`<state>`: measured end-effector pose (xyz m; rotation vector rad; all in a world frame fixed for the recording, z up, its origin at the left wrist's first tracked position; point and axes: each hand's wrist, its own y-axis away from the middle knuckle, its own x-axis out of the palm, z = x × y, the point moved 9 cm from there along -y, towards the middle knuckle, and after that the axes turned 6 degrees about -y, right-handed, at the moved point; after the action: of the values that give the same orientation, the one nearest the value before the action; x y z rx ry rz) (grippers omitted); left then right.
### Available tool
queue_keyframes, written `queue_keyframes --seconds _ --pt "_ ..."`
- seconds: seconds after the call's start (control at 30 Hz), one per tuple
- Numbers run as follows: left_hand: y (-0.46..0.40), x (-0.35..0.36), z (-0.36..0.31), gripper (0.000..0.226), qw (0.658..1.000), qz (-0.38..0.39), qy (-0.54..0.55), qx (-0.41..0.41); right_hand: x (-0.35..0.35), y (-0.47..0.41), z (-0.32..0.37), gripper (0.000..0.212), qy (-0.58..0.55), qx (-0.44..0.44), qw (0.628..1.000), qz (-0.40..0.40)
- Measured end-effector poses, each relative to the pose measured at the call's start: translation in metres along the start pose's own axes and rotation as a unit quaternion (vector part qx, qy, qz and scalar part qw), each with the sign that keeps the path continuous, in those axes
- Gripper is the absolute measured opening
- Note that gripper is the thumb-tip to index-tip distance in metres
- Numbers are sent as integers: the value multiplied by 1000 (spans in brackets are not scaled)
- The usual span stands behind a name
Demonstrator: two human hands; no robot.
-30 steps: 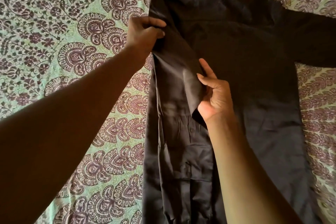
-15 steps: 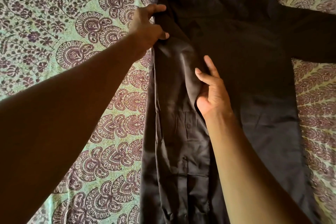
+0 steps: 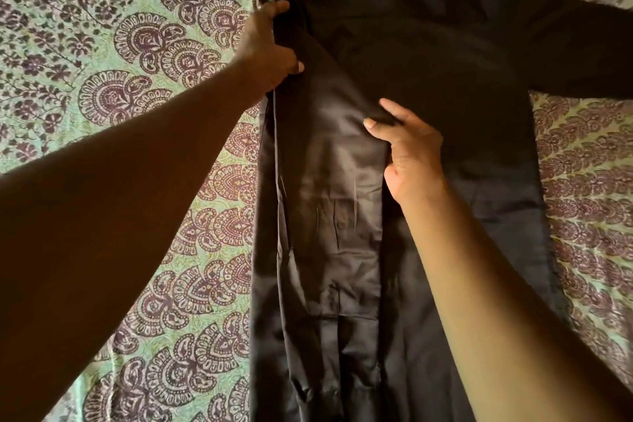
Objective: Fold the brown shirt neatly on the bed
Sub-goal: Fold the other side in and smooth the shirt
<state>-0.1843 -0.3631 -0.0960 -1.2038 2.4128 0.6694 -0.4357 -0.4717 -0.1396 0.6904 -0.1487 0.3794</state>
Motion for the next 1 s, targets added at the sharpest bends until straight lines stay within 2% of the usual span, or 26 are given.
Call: queue_keyframes --seconds 0.2,0.3,0.4,0.57,0.7,0.83,1.0 --pt "-5 2 6 76 995 -37 90 -37 -2 -10 10 42 89 -85 992 -26" --pt "-15 -4 14 59 987 -80 127 -51 -6 -13 4 38 68 -83 994 -37" --pt "-23 -3 11 41 984 -89 141 -61 -14 -15 -2 37 51 -66 996 -31" --pt "-28 -3 -1 54 978 -90 171 -85 -17 -16 -6 35 18 -36 999 -20" --pt "-29 -7 0 43 961 -121 215 -127 -18 -18 -8 38 24 -32 999 -15" --pt "-31 -10 9 44 946 -146 244 -159 -20 -19 -7 38 29 -47 998 -11" --pt "-24 -2 10 56 949 -116 241 -165 -21 -19 -10 37 18 -42 999 -14"
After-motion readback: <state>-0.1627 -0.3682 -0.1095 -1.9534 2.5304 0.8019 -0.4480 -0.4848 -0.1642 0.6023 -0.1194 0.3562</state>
